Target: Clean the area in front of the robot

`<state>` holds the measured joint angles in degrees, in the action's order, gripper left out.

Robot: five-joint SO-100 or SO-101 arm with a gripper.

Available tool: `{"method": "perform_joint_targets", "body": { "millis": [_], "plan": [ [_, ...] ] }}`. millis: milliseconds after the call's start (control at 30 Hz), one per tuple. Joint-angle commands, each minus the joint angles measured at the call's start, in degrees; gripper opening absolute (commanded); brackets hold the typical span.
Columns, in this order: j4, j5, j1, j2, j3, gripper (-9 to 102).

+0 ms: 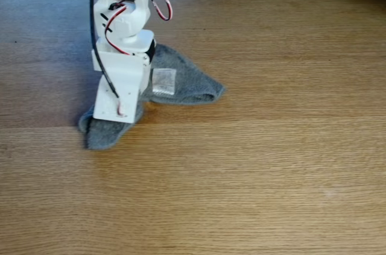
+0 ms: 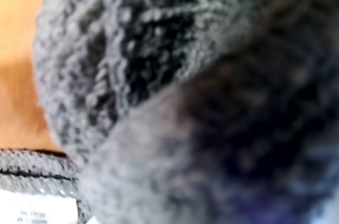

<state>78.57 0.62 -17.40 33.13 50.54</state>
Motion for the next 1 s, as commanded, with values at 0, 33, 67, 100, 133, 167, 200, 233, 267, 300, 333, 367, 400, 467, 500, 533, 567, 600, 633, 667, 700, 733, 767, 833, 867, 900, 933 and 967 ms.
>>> {"method": "perform_joint_targets", "body": {
  "millis": [0,33,67,100,133,167,200,233,267,300,333,367,400,467,500,533,567,600,633,667,700,733,767,833,867,900,933,967],
  "plan": [
    [3.16,1.05,4.57,9.32,-0.79,0],
    [2.64,1.41,5.89,10.11,-0.79,0],
    [1.85,1.76,7.21,10.81,-0.79,0],
    [0.88,2.02,8.44,11.25,-0.79,0],
    [-0.09,2.46,9.76,11.51,-0.79,0],
    [-0.88,2.55,10.9,11.51,-0.79,0],
    [-1.67,2.81,12.13,11.16,-0.79,0],
    [-2.55,2.81,13.1,10.37,-0.79,0],
    [-3.69,2.81,13.8,9.4,-0.79,0],
    [-5.36,2.9,14.33,8.0,-0.79,0],
    [-7.73,3.08,14.41,6.33,-0.79,0],
    [-10.81,3.34,14.24,4.39,-0.79,0],
    [-14.68,3.78,13.62,2.11,-0.79,0],
    [-24.17,4.83,11.69,-2.37,-0.79,0],
    [-29.71,5.62,10.28,-4.66,-0.88,0],
    [-36.04,6.06,8.79,-6.77,-0.88,0],
    [-41.66,6.77,7.29,-8.7,-0.88,0],
    [-46.93,7.91,5.71,-10.46,-0.88,0],
    [-51.33,9.05,4.13,-11.95,-0.97,0],
    [-54.93,10.2,2.46,-13.27,-0.97,0],
    [-57.74,10.99,0.7,-14.24,-0.97,0],
    [-59.33,11.78,-0.97,-15.03,-0.97,0],
    [-59.41,12.48,-2.55,-15.38,-0.97,0],
    [-56.43,12.48,-5.71,-15.47,-0.97,0],
    [-53.35,12.04,-7.12,-15.12,-0.97,0],
    [-49.48,10.9,-8.61,-14.5,-0.97,0],
    [-45.35,10.11,-9.67,-13.71,-0.97,0],
    [-40.96,9.4,-10.63,-12.92,-0.97,0]
  ]
}}
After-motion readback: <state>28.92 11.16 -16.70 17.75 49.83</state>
